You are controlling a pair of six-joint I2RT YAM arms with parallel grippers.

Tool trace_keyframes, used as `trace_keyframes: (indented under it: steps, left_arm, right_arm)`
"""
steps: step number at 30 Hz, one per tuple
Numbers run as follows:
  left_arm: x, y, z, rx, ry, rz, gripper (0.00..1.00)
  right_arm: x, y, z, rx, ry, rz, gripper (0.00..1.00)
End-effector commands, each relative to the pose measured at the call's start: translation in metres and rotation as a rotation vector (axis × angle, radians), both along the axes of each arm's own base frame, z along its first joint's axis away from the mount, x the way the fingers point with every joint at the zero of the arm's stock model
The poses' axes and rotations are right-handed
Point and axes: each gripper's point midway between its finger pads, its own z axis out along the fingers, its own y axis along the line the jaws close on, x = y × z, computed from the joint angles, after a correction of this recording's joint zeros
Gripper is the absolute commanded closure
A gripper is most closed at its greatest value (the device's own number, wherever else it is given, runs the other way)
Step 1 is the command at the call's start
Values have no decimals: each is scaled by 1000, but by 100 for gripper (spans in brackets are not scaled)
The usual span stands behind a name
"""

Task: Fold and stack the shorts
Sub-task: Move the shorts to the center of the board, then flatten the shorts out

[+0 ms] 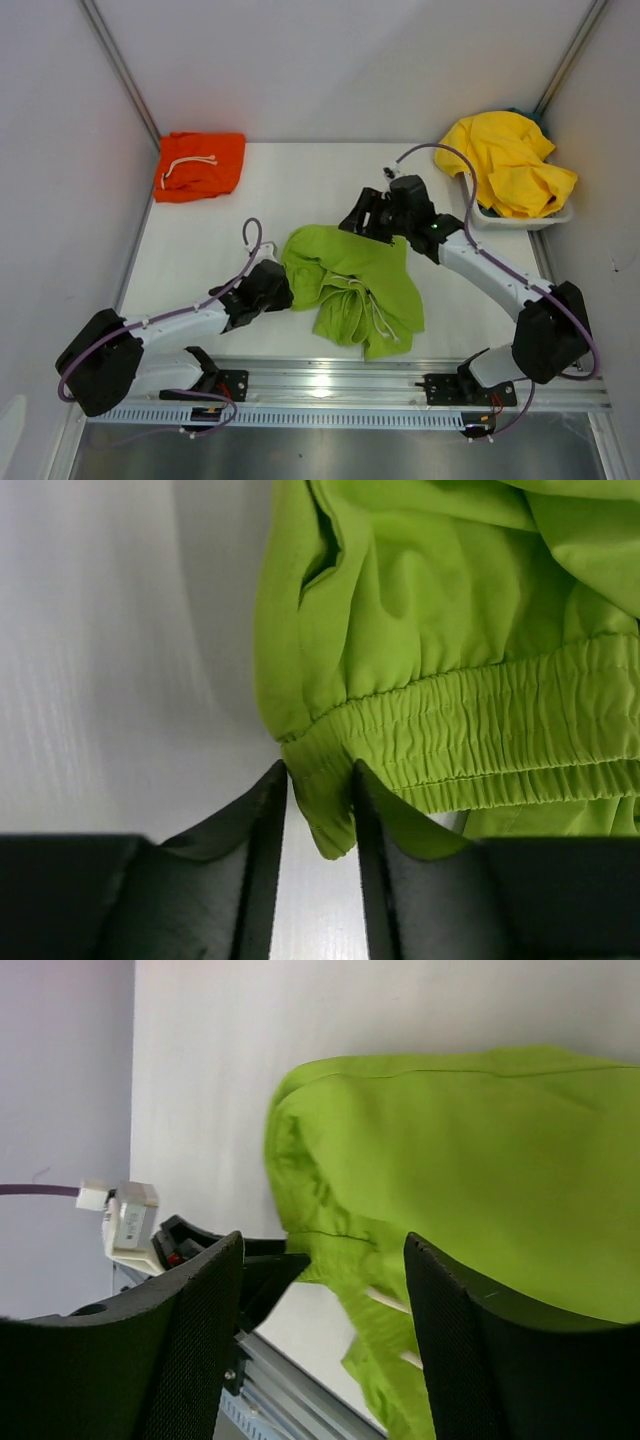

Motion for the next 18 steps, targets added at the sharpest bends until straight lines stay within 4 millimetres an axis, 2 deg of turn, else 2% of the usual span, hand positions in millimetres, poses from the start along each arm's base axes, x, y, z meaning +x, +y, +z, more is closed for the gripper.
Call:
trace_keyframes:
  steps: [1,2,3,4,6,7,9,10,11,13,16,18]
  left_arm:
    - [14,-24,20,-65,-54,-47,67]
    - [15,-26,21,-66,-55,-55,72]
    - [14,-26,20,-58,-52,-64,97]
    - [20,-28,28,-57,-66,-65,100]
    - [22,-16,30,17,-74,-56,100]
    - [30,-17,44,23,-99,-48,100]
    - [31,1,53,100,-109,-32,100]
    - [38,2,70,107,-139,-24,100]
    - [34,16,74,144,-123,-5,100]
    - [37,28,89,179,-141,10,100]
    - [35,58,105,234,-139,117,100]
    - [36,61,114,205,-160,147,100]
  right_arm:
    - [3,-41,-1,-30,-22,-52,33]
    - [4,-50,-4,-42,-18,-66,33]
    - [5,-57,-7,-50,-15,-77,32]
    - [7,-73,-13,-63,-5,-104,30]
    - [6,-83,-17,-46,11,-102,28]
    - [9,-92,-23,-42,18,-113,27]
    - [8,-95,-30,-41,36,-101,26]
    - [9,-97,-32,-47,36,-95,24]
    - [9,-97,-39,-56,53,-87,24]
    - [11,-97,-46,-68,59,-76,22]
    - [16,-92,-61,-78,63,-33,21]
    - [21,-87,-74,-79,81,2,22]
